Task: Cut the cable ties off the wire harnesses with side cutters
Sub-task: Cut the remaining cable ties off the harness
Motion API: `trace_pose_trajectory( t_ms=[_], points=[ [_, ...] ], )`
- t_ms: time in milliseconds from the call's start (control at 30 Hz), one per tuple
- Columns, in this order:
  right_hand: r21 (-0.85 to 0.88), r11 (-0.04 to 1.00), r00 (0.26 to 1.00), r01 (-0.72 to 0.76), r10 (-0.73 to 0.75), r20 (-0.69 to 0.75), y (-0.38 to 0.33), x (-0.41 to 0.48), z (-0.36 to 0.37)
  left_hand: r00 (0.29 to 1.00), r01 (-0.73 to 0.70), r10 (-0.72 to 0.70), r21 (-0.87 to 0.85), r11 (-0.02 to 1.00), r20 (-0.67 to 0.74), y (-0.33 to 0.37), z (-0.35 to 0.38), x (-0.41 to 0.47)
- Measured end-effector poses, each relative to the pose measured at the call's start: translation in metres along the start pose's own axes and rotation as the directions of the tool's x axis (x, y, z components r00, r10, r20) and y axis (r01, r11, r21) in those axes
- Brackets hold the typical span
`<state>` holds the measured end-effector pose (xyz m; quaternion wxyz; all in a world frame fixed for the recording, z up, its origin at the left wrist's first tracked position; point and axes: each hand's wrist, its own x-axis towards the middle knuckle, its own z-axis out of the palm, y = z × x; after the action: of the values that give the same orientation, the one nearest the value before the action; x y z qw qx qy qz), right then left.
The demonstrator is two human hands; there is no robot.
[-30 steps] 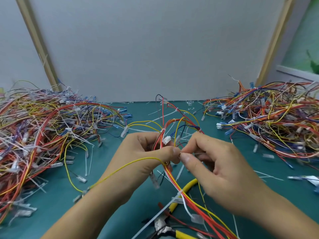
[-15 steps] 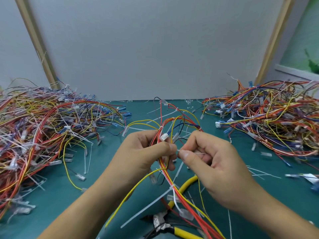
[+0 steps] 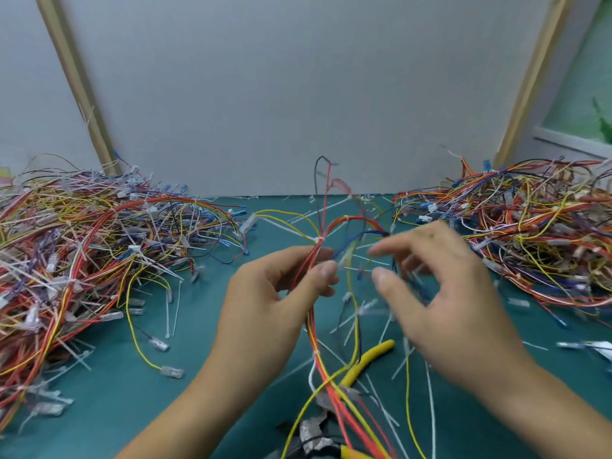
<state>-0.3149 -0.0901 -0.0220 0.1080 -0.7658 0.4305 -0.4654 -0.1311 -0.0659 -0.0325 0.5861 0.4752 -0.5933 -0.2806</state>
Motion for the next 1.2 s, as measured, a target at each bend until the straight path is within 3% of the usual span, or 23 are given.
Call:
trace_pose_trajectory(
  t_ms=[67, 133, 267, 500, 567, 633, 700, 767, 833, 1200],
  points=[
    [-0.007, 0.997, 0.992, 0.075, -0.075, -0.105, -0.005, 0.000, -0.003, 0.989, -0.130, 0.140, 0.180, 0.975, -0.045, 0.000, 0.002, -0.004],
    [0.090, 0.991, 0.991, 0.097, -0.088, -0.097, -0.011, -0.002, -0.001, 0.958, -0.260, 0.283, 0.281, 0.924, -0.047, 0.003, 0.005, -0.006],
    [0.397, 0.916, 0.998, -0.057, 0.050, 0.028, -0.014, -0.005, 0.007, 0.899, -0.402, 0.437, 0.386, 0.830, -0.003, 0.002, 0.012, -0.012],
    [0.585, 0.766, 0.963, -0.266, 0.235, 0.129, -0.010, -0.004, 0.008, 0.795, -0.568, 0.564, 0.600, 0.564, 0.223, -0.002, 0.007, -0.009],
    [0.597, 0.749, 0.957, -0.289, 0.247, 0.153, -0.009, -0.003, 0.007, 0.824, -0.546, 0.538, 0.505, 0.669, 0.178, -0.002, 0.004, -0.009],
    [0.601, 0.736, 0.950, -0.311, 0.269, 0.161, -0.011, -0.004, 0.007, 0.911, -0.408, 0.408, 0.296, 0.864, 0.066, -0.001, 0.004, -0.007],
    [0.612, 0.719, 0.942, -0.331, 0.287, 0.172, -0.013, -0.005, 0.009, 0.972, -0.234, 0.234, 0.027, 0.972, 0.014, 0.000, 0.006, -0.005],
    [0.607, 0.715, 0.938, -0.346, 0.289, 0.193, -0.016, -0.007, 0.011, 0.988, -0.151, 0.153, -0.156, 0.976, 0.003, 0.000, 0.007, -0.004],
    [0.592, 0.713, 0.926, -0.376, 0.308, 0.217, -0.016, -0.008, 0.014, 0.991, -0.124, 0.130, -0.225, 0.966, 0.015, -0.001, 0.008, -0.005],
    [0.641, 0.511, 0.819, -0.573, 0.392, 0.419, -0.013, -0.008, 0.016, 0.982, -0.130, 0.159, -0.258, 0.957, 0.097, -0.004, 0.007, -0.005]
  ],
)
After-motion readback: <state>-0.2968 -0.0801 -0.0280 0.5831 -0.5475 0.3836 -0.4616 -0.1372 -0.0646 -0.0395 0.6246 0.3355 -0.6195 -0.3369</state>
